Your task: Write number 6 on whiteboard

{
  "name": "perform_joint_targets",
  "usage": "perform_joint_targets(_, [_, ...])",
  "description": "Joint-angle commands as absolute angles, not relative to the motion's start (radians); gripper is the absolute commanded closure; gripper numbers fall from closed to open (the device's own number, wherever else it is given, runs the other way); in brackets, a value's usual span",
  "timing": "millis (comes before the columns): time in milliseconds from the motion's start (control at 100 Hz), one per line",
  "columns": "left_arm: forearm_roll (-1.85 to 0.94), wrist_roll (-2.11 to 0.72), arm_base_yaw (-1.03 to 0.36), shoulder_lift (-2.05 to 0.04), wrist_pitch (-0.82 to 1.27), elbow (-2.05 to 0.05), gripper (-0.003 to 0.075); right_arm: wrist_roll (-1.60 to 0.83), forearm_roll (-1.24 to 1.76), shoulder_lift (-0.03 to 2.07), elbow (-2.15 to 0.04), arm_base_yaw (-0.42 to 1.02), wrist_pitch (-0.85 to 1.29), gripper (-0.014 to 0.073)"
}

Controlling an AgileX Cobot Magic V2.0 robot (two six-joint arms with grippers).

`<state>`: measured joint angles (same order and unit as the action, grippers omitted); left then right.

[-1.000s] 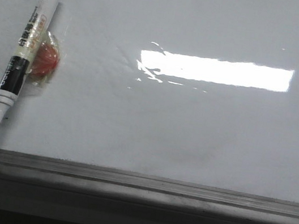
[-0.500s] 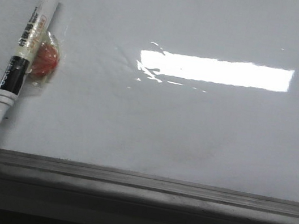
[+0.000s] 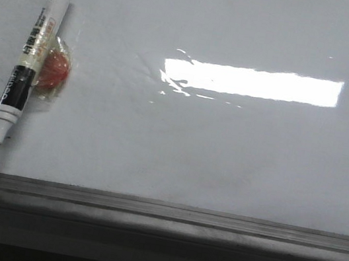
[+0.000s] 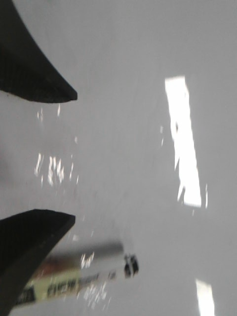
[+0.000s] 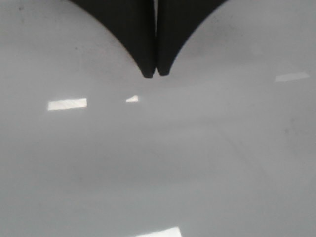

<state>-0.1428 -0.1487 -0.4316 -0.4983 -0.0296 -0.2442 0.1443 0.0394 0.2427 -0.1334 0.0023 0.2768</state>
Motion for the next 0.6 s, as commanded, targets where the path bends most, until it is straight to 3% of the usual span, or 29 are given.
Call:
perform_joint_targets(0, [-0.191,-0.143,-0.556,-0.535,-0.135,-0.28,0.0282,0.14,0.037,0.259,-0.169,0.005,0.195,0.0658])
perform_joint_targets(230, [-0.243,-0.143,-0.743,-0.656,-0.234,-0.28,0.0281,0.14,0.037,0.259,-0.169,0.005,0.195,0.0658])
perform_joint_targets(590, [-0.315,-0.115,-0.836,-0.875,-0.317,-0.31,0.028,0.14,0.037,0.259,-0.169,0.005,0.197,0.0658])
